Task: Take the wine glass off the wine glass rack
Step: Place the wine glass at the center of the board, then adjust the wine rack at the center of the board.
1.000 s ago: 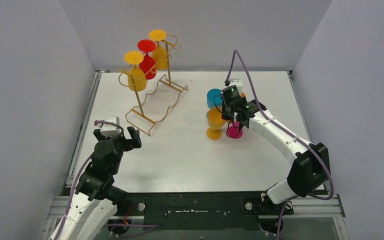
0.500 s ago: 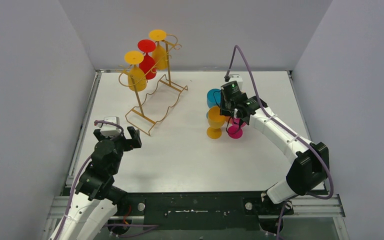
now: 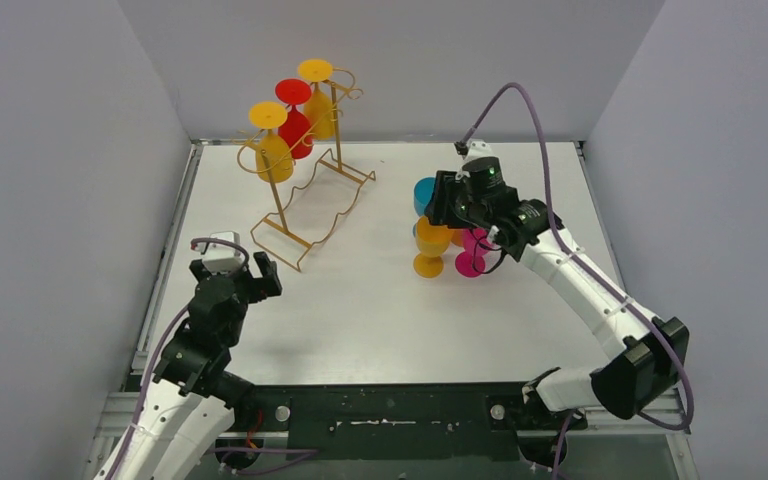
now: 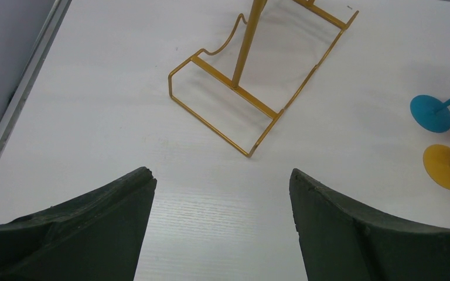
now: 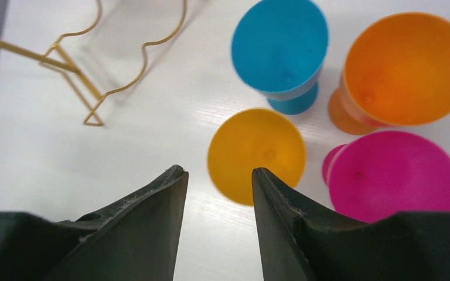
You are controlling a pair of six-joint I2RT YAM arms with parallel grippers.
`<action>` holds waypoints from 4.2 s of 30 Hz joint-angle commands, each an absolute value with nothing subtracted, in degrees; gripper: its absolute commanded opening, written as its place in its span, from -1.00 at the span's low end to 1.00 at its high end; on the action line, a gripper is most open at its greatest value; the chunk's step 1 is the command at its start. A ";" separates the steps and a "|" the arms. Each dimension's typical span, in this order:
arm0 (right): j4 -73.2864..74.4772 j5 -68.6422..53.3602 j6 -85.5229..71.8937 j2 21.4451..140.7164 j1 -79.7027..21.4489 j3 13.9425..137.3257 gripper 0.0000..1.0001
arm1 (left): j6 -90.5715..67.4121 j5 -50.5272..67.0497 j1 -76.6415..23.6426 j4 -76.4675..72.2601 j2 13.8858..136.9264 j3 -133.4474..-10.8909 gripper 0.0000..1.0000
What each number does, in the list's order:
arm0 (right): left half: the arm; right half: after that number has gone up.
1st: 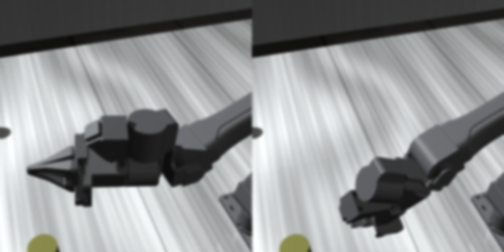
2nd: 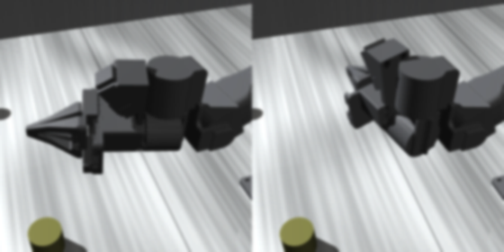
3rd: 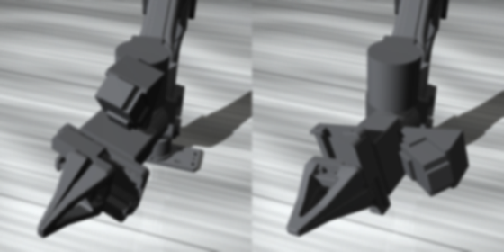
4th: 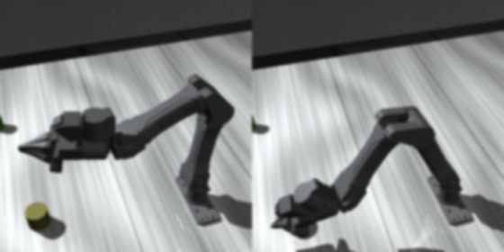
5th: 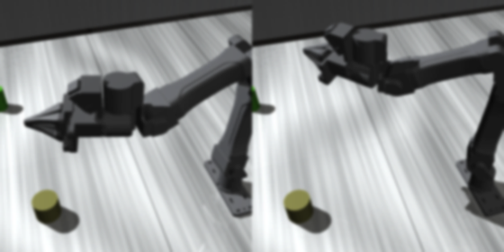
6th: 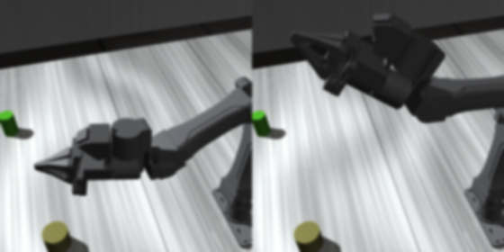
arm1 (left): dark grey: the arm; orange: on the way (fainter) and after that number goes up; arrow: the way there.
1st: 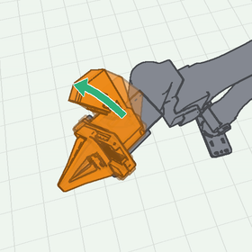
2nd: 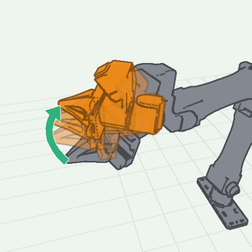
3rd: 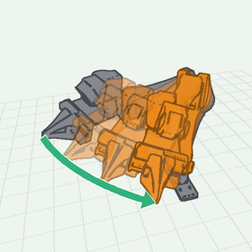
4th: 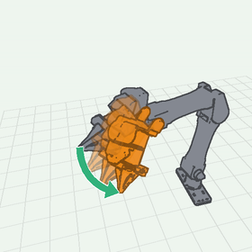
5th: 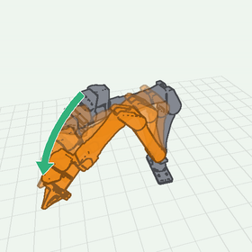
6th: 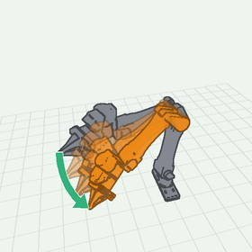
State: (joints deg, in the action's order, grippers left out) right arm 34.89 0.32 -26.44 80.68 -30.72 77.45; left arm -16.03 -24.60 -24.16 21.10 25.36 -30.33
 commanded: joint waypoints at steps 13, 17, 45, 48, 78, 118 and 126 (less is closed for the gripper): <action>19.11 -19.81 -36.77 64.82 -30.79 64.04 0.13 | -19.58 -13.42 -5.65 22.03 42.07 -48.69 0.76; 15.98 -22.89 -39.13 64.16 -31.09 62.09 0.14 | -19.52 -9.44 -0.59 22.37 45.75 -53.98 0.79; 19.06 -22.85 -37.42 61.48 -31.19 59.97 0.16 | -25.04 21.80 19.90 -15.98 81.47 -47.65 0.89; 19.67 -22.76 -37.19 61.70 -31.12 60.25 0.17 | -26.09 26.64 19.87 -19.76 88.51 -50.21 0.95; 21.71 -22.03 -37.39 61.99 -31.11 58.35 0.18 | -33.37 43.16 16.01 -28.96 101.44 -47.99 0.76; 22.56 -17.05 -40.24 59.19 -31.08 57.07 0.19 | -34.06 26.27 8.40 -7.50 57.98 -38.04 0.66; 21.29 -14.08 -42.11 56.18 -30.98 56.54 0.24 | -39.20 37.48 9.84 -5.27 60.60 -58.02 0.71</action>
